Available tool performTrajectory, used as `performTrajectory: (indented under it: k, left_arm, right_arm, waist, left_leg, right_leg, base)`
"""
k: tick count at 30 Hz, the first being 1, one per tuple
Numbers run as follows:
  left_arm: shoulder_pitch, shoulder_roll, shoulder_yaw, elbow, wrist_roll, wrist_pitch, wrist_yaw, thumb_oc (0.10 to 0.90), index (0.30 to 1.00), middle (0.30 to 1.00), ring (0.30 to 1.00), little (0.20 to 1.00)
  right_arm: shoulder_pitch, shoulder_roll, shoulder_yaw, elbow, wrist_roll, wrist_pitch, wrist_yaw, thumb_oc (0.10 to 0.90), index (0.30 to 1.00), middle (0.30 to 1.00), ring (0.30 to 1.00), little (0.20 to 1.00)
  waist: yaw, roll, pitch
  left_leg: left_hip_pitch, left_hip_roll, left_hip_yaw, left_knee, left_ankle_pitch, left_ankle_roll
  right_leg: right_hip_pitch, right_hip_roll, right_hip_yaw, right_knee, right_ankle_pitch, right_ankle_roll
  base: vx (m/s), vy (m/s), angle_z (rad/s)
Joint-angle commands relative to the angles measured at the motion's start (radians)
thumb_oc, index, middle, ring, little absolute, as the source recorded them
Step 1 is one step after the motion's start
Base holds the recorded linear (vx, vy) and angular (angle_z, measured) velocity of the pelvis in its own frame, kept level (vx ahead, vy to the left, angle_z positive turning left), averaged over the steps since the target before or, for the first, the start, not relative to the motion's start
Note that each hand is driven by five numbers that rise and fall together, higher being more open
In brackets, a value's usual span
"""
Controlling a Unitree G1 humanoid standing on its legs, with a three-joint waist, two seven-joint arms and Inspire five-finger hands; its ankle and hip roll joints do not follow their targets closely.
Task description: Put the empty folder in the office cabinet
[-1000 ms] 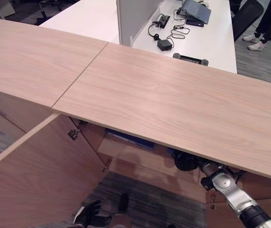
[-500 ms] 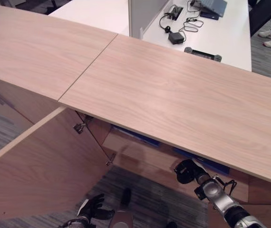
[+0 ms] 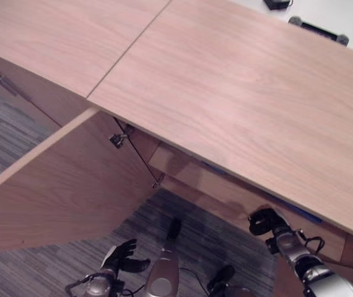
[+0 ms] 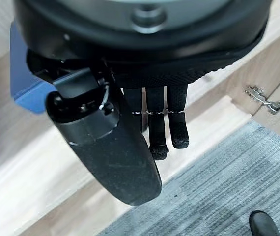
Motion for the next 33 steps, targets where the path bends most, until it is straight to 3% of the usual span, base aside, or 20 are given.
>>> performTrajectory:
  k: [1, 2, 14, 21, 25, 33]
  left_arm:
    - [-0.016, 0.016, -0.052, -0.073, -0.002, -0.037, 0.002, 0.8, 0.9, 0.9, 0.9, 0.9]
    - [-0.015, 0.025, -0.067, -0.124, -0.016, -0.045, 0.0, 0.8, 0.9, 0.9, 0.9, 0.9]
    - [-0.026, 0.06, -0.141, -0.241, -0.075, -0.063, -0.018, 0.8, 0.9, 0.9, 0.9, 0.9]
    - [-0.017, 0.064, -0.175, -0.271, -0.088, -0.067, -0.033, 0.8, 0.9, 0.9, 0.9, 0.9]
    - [-0.015, 0.067, -0.181, -0.273, -0.092, -0.069, -0.04, 0.8, 0.9, 0.9, 0.9, 0.9]
    - [-0.017, 0.052, -0.185, -0.268, -0.089, -0.071, -0.036, 0.8, 0.9, 0.9, 0.9, 0.9]
  right_arm:
    - [-0.124, -0.094, -0.049, 0.01, 0.072, 0.004, -0.126, 0.4, 0.3, 0.3, 0.3, 0.3]
    - [-0.142, -0.132, -0.067, 0.037, 0.091, 0.007, -0.134, 0.4, 0.3, 0.3, 0.3, 0.3]
    - [-0.264, -0.315, -0.112, 0.108, 0.167, -0.005, -0.166, 0.4, 0.3, 0.3, 0.3, 0.3]
    - [-0.319, -0.393, -0.112, 0.12, 0.198, -0.018, -0.173, 0.4, 0.3, 0.3, 0.3, 0.3]
    - [-0.333, -0.416, -0.073, 0.14, 0.16, -0.015, -0.161, 0.4, 0.3, 0.3, 0.3, 0.3]
    - [-0.31, -0.362, -0.085, 0.113, 0.188, -0.031, -0.167, 0.4, 0.3, 0.3, 0.3, 0.3]
  waist:
    - [0.042, 0.047, 0.009]
    - [0.048, 0.056, 0.017]
    - [0.069, 0.111, 0.075]
    - [0.068, 0.117, 0.083]
    - [0.067, 0.116, 0.08]
    - [0.051, 0.111, 0.076]
  left_leg:
    - [0.056, 0.036, 0.003, -0.013, -0.082, -0.027]
    - [0.046, 0.036, -0.008, -0.012, -0.102, -0.035]
    - [-0.061, 0.023, -0.025, -0.013, -0.083, -0.032]
    - [-0.092, 0.016, -0.023, -0.013, -0.086, -0.03]
    - [-0.098, 0.012, -0.022, -0.013, -0.088, -0.03]
    - [-0.085, 0.008, -0.017, -0.013, -0.096, -0.03]
  right_leg:
    - [-0.107, -0.072, 0.05, 0.126, -0.011, 0.043]
    - [-0.113, -0.074, 0.055, 0.138, -0.041, 0.055]
    - [-0.257, -0.117, 0.048, 0.22, -0.053, 0.062]
    - [-0.299, -0.127, 0.052, 0.229, -0.051, 0.065]
    - [-0.306, -0.13, 0.053, 0.23, -0.05, 0.066]
    - [-0.296, -0.132, 0.063, 0.226, -0.049, 0.065]
  base:
    - [0.05, -0.068, 0.14]
    - [-0.03, -0.008, 0.21]
    - [-0.01, 0.004, 0.17]
    - [0.0, 0.003, 0.0]
    - [0.01, -0.003, 0.08]
    - [0.01, 0.004, 0.02]
